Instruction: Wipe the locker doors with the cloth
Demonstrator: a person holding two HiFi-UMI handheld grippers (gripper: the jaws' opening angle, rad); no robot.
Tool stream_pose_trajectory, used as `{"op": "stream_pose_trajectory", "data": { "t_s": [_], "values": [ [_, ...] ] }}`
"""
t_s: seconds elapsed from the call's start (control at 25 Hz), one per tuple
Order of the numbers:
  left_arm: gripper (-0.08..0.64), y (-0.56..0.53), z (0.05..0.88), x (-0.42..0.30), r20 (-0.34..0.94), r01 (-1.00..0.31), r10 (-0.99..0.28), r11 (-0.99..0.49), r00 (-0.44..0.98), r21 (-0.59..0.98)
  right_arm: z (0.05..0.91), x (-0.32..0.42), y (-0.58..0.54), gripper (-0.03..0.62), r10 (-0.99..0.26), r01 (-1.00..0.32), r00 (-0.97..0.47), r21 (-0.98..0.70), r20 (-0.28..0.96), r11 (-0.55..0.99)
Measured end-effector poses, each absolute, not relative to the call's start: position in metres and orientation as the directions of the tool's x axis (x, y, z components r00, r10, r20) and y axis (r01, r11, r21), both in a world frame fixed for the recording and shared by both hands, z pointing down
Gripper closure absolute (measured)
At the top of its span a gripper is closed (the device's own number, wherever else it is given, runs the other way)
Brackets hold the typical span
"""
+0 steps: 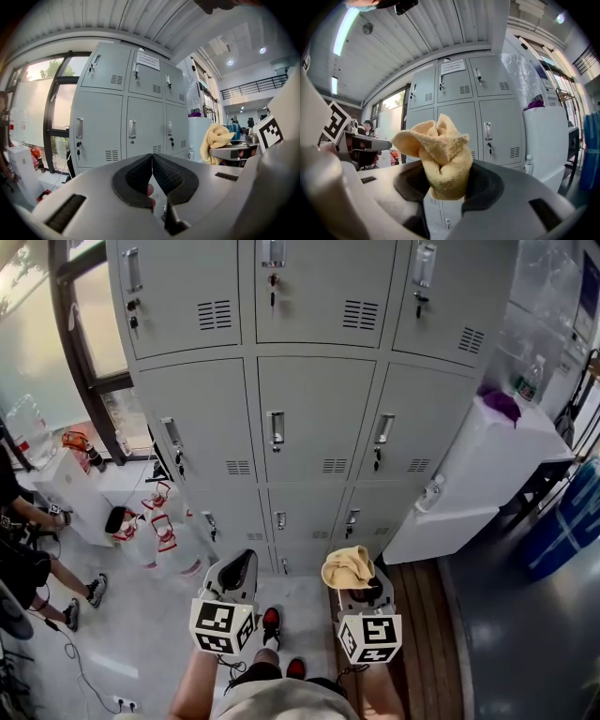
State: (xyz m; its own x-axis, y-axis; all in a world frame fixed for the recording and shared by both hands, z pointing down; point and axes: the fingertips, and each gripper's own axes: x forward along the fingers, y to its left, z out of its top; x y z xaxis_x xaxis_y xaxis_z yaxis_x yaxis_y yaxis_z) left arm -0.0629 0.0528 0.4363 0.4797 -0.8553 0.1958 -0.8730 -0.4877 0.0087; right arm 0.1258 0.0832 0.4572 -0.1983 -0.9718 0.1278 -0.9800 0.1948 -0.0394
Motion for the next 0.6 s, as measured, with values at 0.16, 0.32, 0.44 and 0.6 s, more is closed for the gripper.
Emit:
{"op": "stream_pose_trajectory", "data": {
  "t_s": [0.16, 0.32, 0.44, 0.6],
  "values": [
    [0.537, 0.0572, 0.4347, -0.0618, 0.192, -0.873, -0.856, -0.488, 0.48, 0.003, 0.4555, 0.1264, 0.0882, 0.411, -0.973, -0.981, -0.196, -0.027, 0.124, 0.194],
    [0.537, 0.0586, 0.4329, -0.0595, 0.189, -0.871, -0.856, -0.491, 0.481, -0.001, 0.4539, 0.1274, 0.0894, 0.411, -0.973, -0.98, -0.198, -0.026, 0.119, 0.196],
    [0.537, 0.0595, 0.4313, -0.0569, 0.188, -0.869, -0.853, -0.496, 0.486, -0.004, 0.4526, 0.1284, 0.0897, 0.411, -0.973, -0.98, -0.198, -0.023, 0.118, 0.196],
    [0.537, 0.0595, 0.4301, -0.0549, 0.184, -0.868, -0.854, -0.496, 0.487, -0.006, 0.4532, 0.1289, 0.0907, 0.411, -0.973, -0.98, -0.199, -0.025, 0.115, 0.197]
  ]
}}
